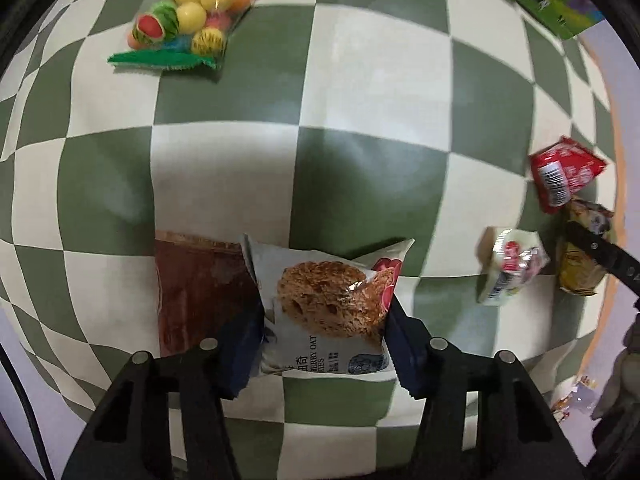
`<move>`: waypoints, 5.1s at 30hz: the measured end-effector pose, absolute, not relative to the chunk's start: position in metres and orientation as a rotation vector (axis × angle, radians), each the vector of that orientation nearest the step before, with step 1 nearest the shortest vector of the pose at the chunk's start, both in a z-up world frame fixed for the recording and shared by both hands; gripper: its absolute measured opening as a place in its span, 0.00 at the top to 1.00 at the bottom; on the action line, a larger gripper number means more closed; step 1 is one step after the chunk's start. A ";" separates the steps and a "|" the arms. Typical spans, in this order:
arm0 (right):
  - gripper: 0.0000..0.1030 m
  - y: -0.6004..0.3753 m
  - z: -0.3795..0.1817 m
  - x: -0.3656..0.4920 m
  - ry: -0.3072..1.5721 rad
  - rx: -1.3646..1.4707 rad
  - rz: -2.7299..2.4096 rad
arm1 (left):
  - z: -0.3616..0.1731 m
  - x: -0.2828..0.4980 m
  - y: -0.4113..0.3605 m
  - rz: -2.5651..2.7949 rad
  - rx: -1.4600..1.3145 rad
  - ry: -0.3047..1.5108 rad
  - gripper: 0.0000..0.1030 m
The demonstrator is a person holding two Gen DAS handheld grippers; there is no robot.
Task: Organize snacks
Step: 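Grasp the clear oat cookie bag with the left tool while the right tool grasps a yellow panda pack, then carry both packs over the box and open both tools, then withdraw both tools from the box back over the mat, then grasp the brown jelly pouch with the left tool while the right tool grasps a small orange candy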
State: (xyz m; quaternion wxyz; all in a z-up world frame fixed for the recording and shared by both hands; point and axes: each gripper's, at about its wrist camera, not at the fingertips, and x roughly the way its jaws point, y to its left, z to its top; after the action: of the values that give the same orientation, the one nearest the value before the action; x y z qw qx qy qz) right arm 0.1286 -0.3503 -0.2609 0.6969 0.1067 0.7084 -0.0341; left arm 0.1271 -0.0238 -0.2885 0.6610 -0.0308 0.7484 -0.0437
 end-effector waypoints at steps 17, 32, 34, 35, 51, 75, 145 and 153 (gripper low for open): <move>0.51 -0.324 -0.090 0.191 1.279 0.447 0.194 | -0.111 0.231 -0.032 -0.296 -0.197 1.363 0.47; 0.51 -0.312 -0.062 0.372 1.226 0.310 0.138 | -0.108 0.418 -0.016 -0.141 -0.083 1.388 0.47; 0.51 -0.314 -0.072 0.386 1.250 0.305 0.128 | -0.120 0.433 -0.014 -0.132 -0.085 1.421 0.47; 0.51 -0.314 -0.077 0.392 1.262 0.307 0.123 | -0.126 0.434 -0.014 -0.131 -0.079 1.430 0.47; 0.13 -0.310 -0.144 0.425 1.465 0.236 0.069 | -0.189 0.456 -0.015 -0.129 -0.094 1.592 0.13; 0.07 -0.297 -0.114 0.397 1.344 0.123 0.030 | -0.144 0.409 -0.022 -0.072 -0.003 1.370 0.13; 0.30 -0.228 -0.269 0.142 1.718 0.082 0.191 | -0.311 0.129 0.008 0.025 0.016 1.644 0.46; 0.42 -0.217 -0.275 0.136 1.663 0.051 0.186 | -0.303 0.134 -0.021 -0.019 -0.069 1.645 0.49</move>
State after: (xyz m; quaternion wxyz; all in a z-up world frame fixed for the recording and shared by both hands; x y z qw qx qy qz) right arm 0.1358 -0.2168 -0.2751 0.6697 0.0225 0.7377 0.0827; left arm 0.1340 -0.0211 -0.3034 0.6799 -0.0309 0.7326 -0.0085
